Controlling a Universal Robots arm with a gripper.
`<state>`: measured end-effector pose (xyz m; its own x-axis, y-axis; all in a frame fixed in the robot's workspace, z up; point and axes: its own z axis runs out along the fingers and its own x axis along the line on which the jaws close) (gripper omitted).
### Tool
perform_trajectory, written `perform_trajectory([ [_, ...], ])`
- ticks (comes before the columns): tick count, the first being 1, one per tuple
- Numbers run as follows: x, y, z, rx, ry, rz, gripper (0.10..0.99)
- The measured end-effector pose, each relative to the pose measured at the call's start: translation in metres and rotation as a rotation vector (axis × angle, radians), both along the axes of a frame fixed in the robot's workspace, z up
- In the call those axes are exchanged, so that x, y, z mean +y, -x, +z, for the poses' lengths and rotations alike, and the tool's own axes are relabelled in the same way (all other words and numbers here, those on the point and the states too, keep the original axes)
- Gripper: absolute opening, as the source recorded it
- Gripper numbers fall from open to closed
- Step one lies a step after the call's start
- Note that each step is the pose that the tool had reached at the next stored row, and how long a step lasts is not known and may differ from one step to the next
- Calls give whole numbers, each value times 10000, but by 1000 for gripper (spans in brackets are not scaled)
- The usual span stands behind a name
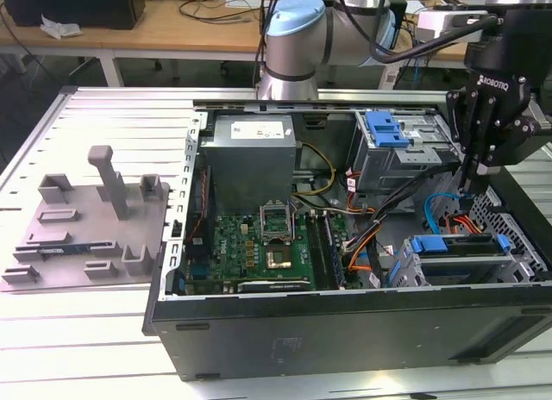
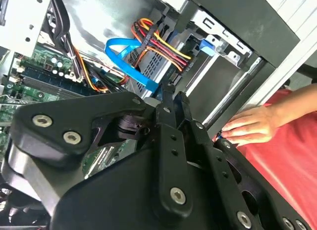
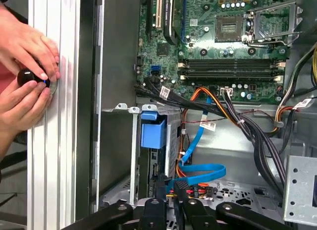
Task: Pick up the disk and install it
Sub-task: 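Insert the second disk wire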
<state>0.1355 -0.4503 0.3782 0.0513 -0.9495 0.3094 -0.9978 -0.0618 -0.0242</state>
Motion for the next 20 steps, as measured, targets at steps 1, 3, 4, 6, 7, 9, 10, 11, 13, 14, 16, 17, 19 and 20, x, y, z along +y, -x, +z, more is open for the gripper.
perform_trajectory([
  [1,5,7,-4,0,14,35,227],
  [3,12,11,-10,0,27,75,286],
  [4,15,11,-14,1,29,91,286],
  [6,15,12,-31,0,32,84,286],
  [7,12,3,-42,-1,34,7,286],
  [9,10,-3,-51,0,33,-130,286],
  [10,9,-5,-54,1,32,-196,286],
  [11,9,-6,-58,5,32,-311,286],
  [13,5,-22,-63,44,33,-477,286],
  [14,4,-33,-63,70,37,-493,286],
  [16,2,-61,-64,150,47,-516,286],
  [17,2,-70,-65,183,52,-525,286],
  [19,-2,-80,-75,247,58,-554,286],
  [20,-4,-79,-81,264,61,-567,286],
])
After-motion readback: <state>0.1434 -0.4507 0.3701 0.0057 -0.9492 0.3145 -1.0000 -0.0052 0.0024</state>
